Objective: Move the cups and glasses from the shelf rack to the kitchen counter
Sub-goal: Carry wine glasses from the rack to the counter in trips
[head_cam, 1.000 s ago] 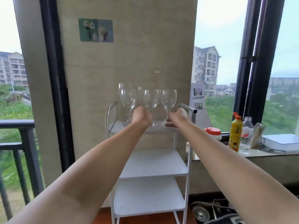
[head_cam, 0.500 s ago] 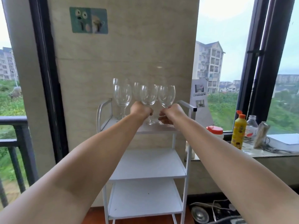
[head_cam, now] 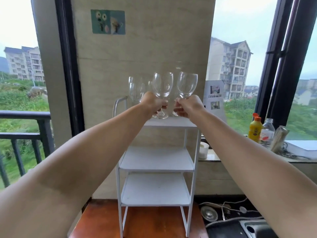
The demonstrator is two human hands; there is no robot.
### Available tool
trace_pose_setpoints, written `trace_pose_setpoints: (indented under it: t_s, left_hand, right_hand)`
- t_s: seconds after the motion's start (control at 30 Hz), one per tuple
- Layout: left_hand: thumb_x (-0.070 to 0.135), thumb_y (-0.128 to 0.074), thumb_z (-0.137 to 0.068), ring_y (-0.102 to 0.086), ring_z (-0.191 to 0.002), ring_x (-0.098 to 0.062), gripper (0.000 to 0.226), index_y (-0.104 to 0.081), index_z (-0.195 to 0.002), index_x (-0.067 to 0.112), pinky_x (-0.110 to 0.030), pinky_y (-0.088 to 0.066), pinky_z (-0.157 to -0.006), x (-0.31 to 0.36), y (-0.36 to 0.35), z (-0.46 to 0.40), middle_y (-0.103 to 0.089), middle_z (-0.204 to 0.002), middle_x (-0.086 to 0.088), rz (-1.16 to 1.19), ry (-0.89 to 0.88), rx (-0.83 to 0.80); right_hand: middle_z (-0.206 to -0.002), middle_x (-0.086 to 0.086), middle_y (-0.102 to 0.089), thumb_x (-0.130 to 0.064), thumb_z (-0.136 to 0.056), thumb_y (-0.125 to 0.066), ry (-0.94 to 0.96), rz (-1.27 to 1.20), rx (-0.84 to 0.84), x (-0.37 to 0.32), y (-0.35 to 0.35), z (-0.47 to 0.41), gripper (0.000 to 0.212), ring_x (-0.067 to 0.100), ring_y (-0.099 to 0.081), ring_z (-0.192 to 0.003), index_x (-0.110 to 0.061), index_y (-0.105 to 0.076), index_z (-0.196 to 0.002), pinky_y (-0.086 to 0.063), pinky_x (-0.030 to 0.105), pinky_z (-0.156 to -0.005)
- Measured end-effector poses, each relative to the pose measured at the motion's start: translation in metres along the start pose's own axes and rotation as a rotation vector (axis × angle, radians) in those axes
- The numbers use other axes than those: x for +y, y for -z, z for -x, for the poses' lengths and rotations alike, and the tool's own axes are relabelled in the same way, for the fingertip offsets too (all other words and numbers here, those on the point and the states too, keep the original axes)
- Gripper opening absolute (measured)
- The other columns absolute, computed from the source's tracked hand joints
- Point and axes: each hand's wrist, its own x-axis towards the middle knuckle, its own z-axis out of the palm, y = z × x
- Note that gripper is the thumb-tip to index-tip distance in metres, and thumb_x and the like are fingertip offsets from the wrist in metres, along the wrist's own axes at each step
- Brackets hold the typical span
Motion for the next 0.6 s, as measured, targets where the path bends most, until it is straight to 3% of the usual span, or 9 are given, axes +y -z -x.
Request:
trace_pose_setpoints:
  t_s: [0.3,0.43,0.53,0.6]
  left_hand:
    - [0.008,-0.064,-0.087,-0.045,-0.052,-0.012,0.021,-0.06,-0.067,0.006,-0.023,-0.036,-0.05,-0.007,0.007,0.071,-0.063,-0.068,-0.004,0.084,0.047,-0.107]
    - [0.01,-0.063,-0.088,-0.045,-0.053,-0.01,0.022,-0.062,-0.067,0.004,-0.02,-0.038,-0.051,-0.008,-0.004,0.121,-0.062,-0.041,0.007,0.162,0.077,-0.251]
    - [0.011,-0.065,-0.087,-0.045,-0.051,-0.01,0.019,-0.063,-0.069,0.005,-0.016,-0.039,-0.043,-0.024,-0.027,0.159,-0.063,-0.057,0.0,0.176,0.096,-0.383]
    - [0.01,-0.066,-0.086,-0.046,-0.048,-0.009,0.017,-0.062,-0.07,0.005,-0.014,-0.04,-0.039,-0.041,-0.052,0.18,-0.061,-0.068,-0.007,0.183,0.127,-0.431]
  right_hand:
    - [-0.08,0.007,-0.062,-0.008,-0.095,-0.051,-0.011,0.054,0.0,0.022,0.016,0.076,0.014,0.013,-0.063,-0.048,-0.005,-0.058,-0.084,-0.048,0.019,-0.038]
    - [-0.074,0.006,-0.06,-0.007,-0.096,-0.048,-0.067,0.018,0.123,0.037,0.036,0.129,0.011,0.012,-0.061,-0.044,-0.002,-0.058,-0.092,-0.048,0.018,-0.037]
    - [-0.07,0.007,-0.06,-0.006,-0.095,-0.048,-0.173,0.014,0.194,0.061,0.054,0.173,0.017,0.014,-0.06,-0.047,-0.005,-0.058,-0.082,-0.05,0.024,-0.043]
    - [-0.069,0.007,-0.061,-0.008,-0.094,-0.051,-0.235,0.024,0.255,0.084,0.065,0.197,0.017,0.014,-0.06,-0.047,-0.004,-0.059,-0.08,-0.049,0.021,-0.04]
